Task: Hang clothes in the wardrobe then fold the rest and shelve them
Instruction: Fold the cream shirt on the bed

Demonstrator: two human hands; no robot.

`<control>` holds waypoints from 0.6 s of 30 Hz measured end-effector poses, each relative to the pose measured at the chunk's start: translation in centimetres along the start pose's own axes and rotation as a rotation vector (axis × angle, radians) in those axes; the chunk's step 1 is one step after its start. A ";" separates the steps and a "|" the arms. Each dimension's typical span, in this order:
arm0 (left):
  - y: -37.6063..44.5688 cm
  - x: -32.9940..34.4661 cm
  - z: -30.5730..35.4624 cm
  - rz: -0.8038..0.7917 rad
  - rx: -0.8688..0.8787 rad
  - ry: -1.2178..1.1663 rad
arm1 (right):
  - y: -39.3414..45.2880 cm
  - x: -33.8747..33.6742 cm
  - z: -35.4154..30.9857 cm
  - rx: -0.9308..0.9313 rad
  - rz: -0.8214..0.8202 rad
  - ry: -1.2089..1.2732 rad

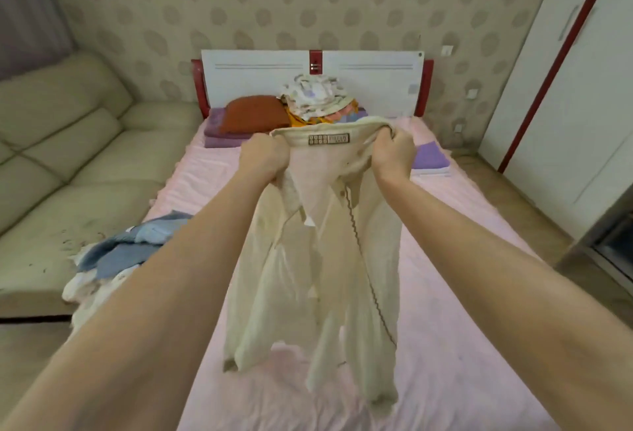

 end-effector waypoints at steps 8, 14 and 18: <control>9.4 18.0 -8.9 -0.279 -0.212 0.375 | -1.3 9.8 23.5 0.500 -0.587 -0.194; 12.7 33.4 -16.7 -0.646 -0.433 0.605 | -4.1 15.6 39.0 0.732 -1.175 -0.312; 16.2 39.9 -20.6 -0.582 -0.541 0.449 | -4.0 20.0 46.1 0.801 -1.076 -0.289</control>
Point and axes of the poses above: each hand's wrist, its own y-axis towards the middle knuckle, its own x-axis out of the palm, z = x × y, the point moved 5 cm from there along y, towards the middle knuckle, and after that the axes turned 12 degrees about -x, right-handed, at the moved point
